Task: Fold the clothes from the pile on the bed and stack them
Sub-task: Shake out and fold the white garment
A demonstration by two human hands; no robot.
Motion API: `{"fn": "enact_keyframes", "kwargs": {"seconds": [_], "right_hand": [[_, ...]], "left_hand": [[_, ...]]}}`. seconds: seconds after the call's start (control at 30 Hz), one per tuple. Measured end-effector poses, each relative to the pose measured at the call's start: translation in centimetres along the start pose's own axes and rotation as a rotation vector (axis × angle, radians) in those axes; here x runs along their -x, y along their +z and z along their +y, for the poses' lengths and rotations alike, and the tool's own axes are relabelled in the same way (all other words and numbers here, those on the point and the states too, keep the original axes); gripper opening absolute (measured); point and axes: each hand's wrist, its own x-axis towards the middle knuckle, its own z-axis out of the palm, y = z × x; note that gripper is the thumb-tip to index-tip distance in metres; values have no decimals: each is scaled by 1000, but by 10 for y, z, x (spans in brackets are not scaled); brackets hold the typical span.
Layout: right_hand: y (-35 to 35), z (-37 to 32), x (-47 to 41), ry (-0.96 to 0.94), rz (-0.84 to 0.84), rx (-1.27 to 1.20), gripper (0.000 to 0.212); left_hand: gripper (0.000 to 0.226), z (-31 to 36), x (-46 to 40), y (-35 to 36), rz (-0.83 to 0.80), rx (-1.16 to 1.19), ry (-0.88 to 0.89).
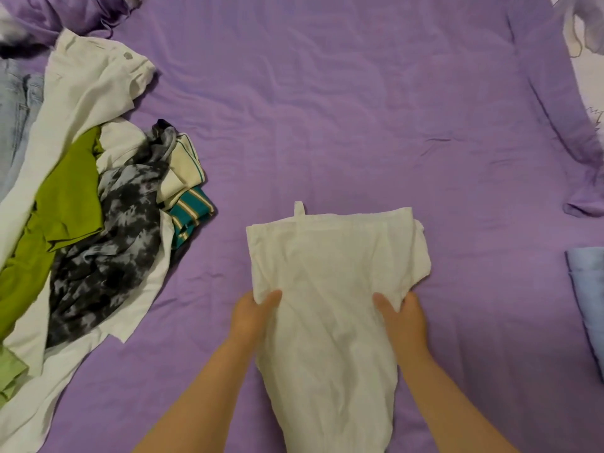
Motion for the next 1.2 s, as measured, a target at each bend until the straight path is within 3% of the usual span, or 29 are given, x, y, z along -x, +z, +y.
{"fn": "enact_keyframes", "kwargs": {"seconds": [0.07,0.17,0.23,0.3,0.33,0.5,0.67,0.77,0.83,0.97,1.07,1.2], "right_hand": [[-4,12,3,-38,89,74,14],[-14,19,12,-75,129,125,18],[-12,23,29,-81,25,138,46],[-8,36,52,-115,-100,174,71],[-8,45,62,-141,-136,189,74],[-20,68,79,-28,40,125,52],[-17,68,104,-151,-151,169,68],[-17,76,117,-154,-13,389,62],[-12,74,125,-273,28,662,64],[24,61,132,-653,-214,1086,66],[32,79,136,-681,-418,1353,66],[10,106,164,-723,-439,1453,59]], "left_hand": [[29,-13,5,0,71,-69,48],[26,-19,11,-3,149,-23,48],[41,-23,22,-2,145,23,27],[56,-34,39,1,97,83,33],[57,-43,49,3,49,123,44],[30,-82,94,6,-82,233,-40],[35,-109,114,-5,-239,168,-224],[36,-118,122,-8,-208,139,-243],[36,-116,126,-8,-217,194,-274],[31,-121,130,-6,-296,343,-318],[26,-131,138,-6,-373,356,-315],[27,-138,148,-4,-435,343,-307]]}}
